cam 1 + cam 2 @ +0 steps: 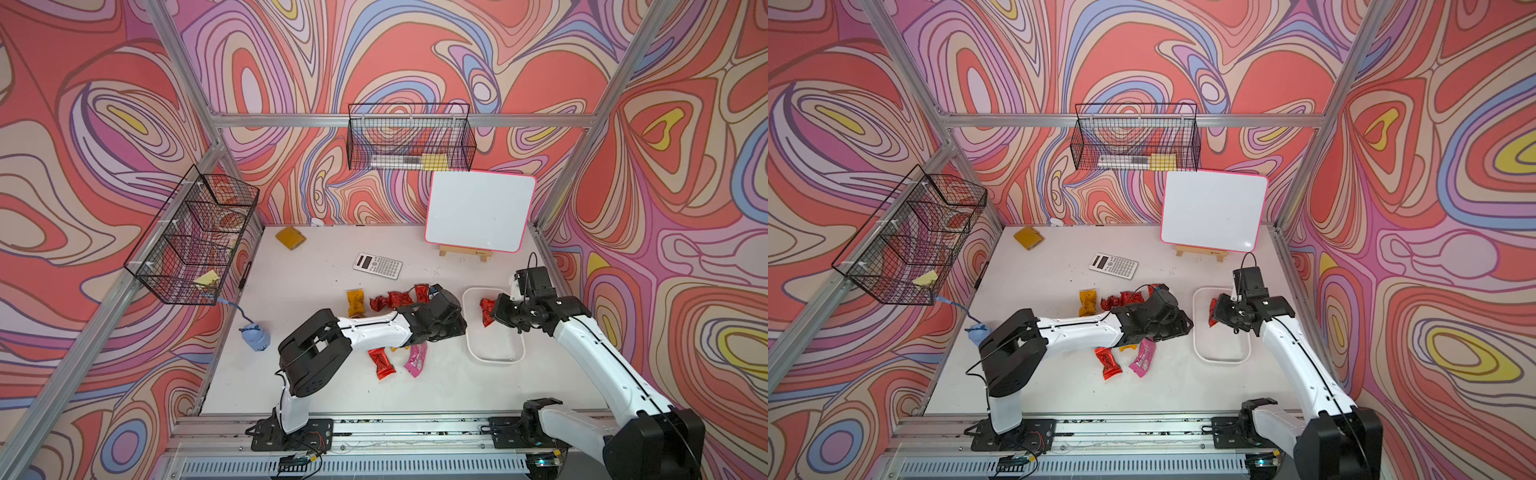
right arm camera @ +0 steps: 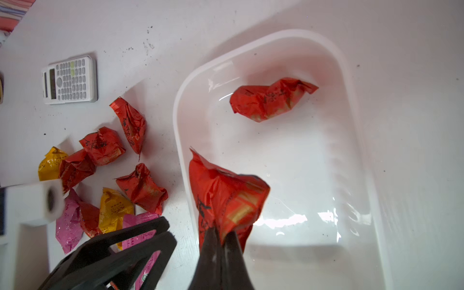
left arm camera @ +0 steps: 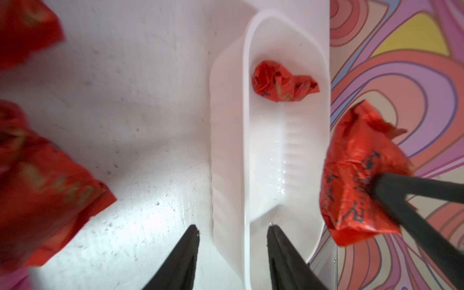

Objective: Take the tea bags out of the storage box
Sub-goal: Place the tea bag at the center of the board.

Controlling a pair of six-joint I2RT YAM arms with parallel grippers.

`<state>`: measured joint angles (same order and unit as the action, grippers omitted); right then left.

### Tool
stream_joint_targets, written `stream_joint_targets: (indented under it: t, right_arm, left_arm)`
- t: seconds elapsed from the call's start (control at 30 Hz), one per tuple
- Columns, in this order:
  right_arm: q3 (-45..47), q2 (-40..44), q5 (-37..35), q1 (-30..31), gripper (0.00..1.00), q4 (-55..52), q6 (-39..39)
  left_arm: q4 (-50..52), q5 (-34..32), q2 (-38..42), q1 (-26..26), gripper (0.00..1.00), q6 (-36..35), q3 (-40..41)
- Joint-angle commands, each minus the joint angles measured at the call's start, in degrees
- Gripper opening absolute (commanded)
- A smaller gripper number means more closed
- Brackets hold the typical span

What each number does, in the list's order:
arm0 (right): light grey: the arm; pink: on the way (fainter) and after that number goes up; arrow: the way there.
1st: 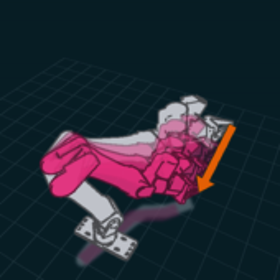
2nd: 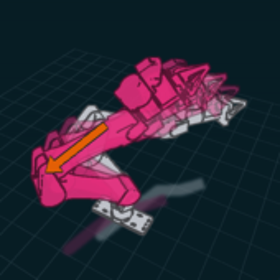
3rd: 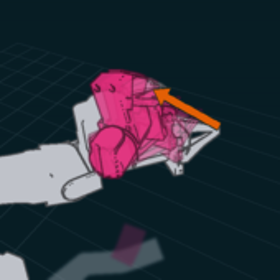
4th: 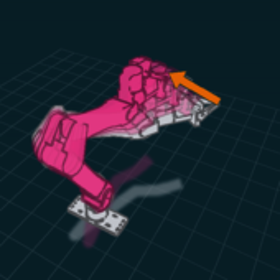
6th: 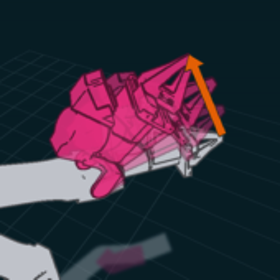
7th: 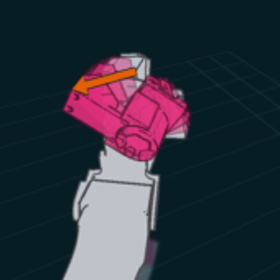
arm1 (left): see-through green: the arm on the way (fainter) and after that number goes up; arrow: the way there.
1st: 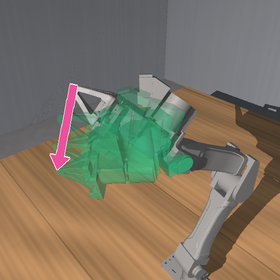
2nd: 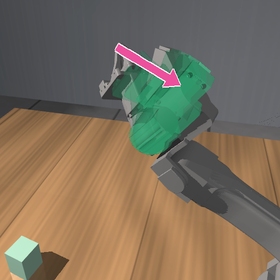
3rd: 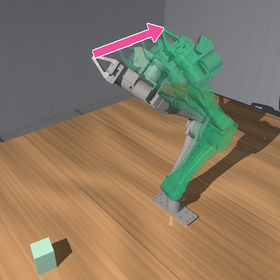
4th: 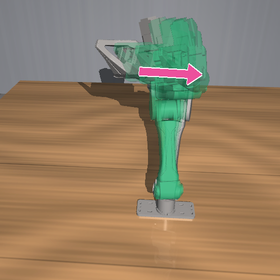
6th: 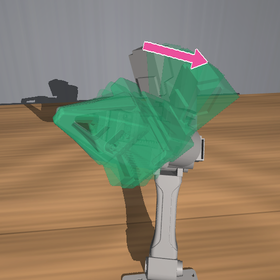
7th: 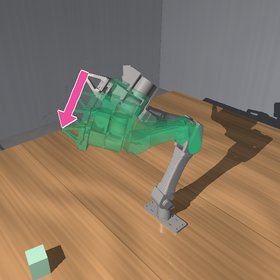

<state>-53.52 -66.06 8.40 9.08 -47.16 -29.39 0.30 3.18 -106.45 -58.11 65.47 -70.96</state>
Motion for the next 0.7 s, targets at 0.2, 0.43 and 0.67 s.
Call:
stream_joint_targets:
  t: [0.2,0.43,0.67]
  right_arm:
    - [-8.7,-15.2,-1.6,12.8,0.02,6.6,-1.3]
    - [-12.8,-27.3,-1.5,15.6,0.02,11.0,-2.0]
    - [-15.0,-34.9,-1.5,15.9,0.05,12.9,-1.9]
  left_arm:
    - [3.5,-22.4,17.8,4.0,0.52,1.8,12.2]
    - [7.2,-25.1,23.5,7.0,0.51,5.3,18.1]
    - [8.0,-22.4,24.2,8.0,0.51,5.3,18.8]
